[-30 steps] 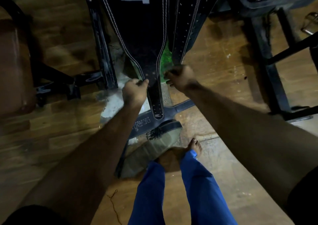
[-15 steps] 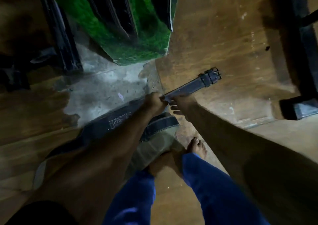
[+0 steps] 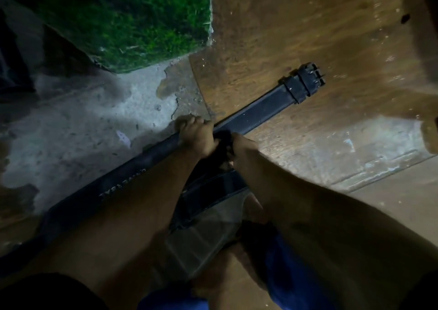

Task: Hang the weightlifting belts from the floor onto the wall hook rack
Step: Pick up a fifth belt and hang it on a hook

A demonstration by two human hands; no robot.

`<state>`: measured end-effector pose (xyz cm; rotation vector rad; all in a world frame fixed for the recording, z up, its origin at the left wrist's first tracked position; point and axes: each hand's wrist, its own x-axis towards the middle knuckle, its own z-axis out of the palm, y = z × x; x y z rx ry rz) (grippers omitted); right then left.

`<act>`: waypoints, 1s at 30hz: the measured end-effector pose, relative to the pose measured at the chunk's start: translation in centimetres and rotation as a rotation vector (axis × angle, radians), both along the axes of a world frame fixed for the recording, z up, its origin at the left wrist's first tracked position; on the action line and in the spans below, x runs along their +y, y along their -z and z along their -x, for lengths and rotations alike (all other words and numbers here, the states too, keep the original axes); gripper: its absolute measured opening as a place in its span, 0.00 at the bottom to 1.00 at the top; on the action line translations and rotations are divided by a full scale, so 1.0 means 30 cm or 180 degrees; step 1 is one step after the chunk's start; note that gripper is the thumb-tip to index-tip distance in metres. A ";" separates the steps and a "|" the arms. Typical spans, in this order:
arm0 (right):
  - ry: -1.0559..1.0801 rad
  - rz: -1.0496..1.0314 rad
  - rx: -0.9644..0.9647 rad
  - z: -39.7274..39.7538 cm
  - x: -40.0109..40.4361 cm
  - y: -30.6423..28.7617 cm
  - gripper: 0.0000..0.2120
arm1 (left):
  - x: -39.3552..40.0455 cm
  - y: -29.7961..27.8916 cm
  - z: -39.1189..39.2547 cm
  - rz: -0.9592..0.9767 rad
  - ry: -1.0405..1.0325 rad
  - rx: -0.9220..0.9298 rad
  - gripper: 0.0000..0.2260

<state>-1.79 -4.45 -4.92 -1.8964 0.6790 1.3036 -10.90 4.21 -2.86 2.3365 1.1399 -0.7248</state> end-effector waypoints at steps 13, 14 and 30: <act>0.0293 -0.0899 -0.0242 0.126 0.010 -0.624 0.25 | 0.006 -0.682 0.107 0.0471 -0.1345 -0.1260 0.18; 0.0223 -0.0930 -0.0248 0.130 0.010 -0.709 0.26 | 0.009 -0.769 0.114 0.0460 -0.1415 -0.1350 0.20; -0.0749 -0.2176 -0.0170 0.275 0.065 -2.142 0.09 | 0.047 -2.166 0.372 0.1010 -0.2522 -0.2609 0.16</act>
